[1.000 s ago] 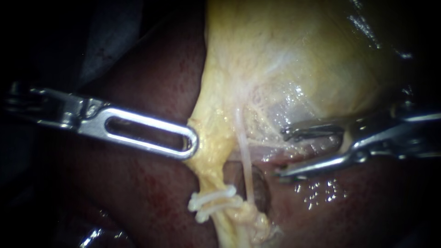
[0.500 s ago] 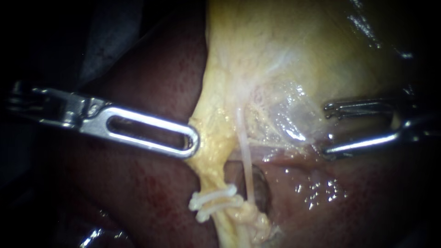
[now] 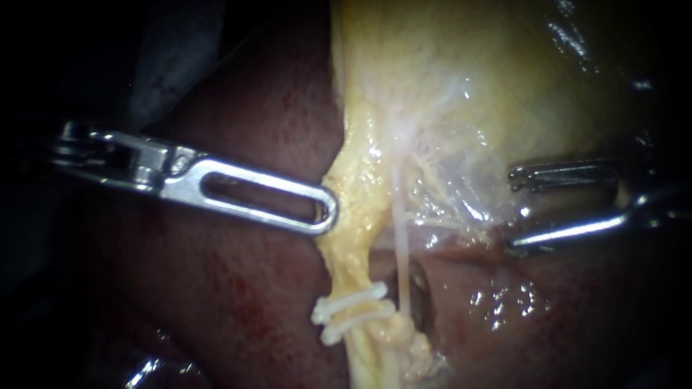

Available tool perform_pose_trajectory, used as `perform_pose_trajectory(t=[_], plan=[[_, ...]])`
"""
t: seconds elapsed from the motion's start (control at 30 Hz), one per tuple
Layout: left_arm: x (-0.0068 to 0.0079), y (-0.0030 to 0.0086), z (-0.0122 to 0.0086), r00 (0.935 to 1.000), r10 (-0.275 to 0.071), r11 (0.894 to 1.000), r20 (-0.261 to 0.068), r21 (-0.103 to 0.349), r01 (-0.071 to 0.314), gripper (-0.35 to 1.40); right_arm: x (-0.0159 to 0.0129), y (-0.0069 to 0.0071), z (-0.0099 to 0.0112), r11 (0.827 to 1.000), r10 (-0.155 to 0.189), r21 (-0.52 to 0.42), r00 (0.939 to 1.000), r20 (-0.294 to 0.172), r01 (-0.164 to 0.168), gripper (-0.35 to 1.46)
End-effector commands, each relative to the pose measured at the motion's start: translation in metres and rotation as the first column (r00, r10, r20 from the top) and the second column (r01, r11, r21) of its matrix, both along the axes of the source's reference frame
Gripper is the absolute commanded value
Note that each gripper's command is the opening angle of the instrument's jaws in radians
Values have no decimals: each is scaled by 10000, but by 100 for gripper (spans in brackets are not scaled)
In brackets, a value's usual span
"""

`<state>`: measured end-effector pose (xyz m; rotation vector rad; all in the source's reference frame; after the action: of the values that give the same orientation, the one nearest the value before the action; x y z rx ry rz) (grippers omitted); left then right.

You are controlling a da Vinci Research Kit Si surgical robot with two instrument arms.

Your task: Going back second clip left tube

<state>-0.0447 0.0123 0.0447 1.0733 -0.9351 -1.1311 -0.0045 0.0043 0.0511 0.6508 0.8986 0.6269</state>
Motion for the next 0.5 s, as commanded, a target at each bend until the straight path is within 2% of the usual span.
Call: perform_pose_trajectory(t=[0.03, 0.23, 0.5], plan=[[-4, -1, 2, 10000, 52, 10000, -15, -21, -52, -35, 0, 0, 0, 10000, 0, 0, 10000, 2, 0, 60], [-17, -5, 12, 9999, 107, 9999, -25, -51, -107, -35, 0, 0, 0, 10000, 0, 0, 10000, 2, 0, 60], [-20, -4, 13, 9999, 124, 9999, -19, -45, -124, -35, 0, -1, 0, 10000, 3, 0, 10000, 3, -3, 60]])
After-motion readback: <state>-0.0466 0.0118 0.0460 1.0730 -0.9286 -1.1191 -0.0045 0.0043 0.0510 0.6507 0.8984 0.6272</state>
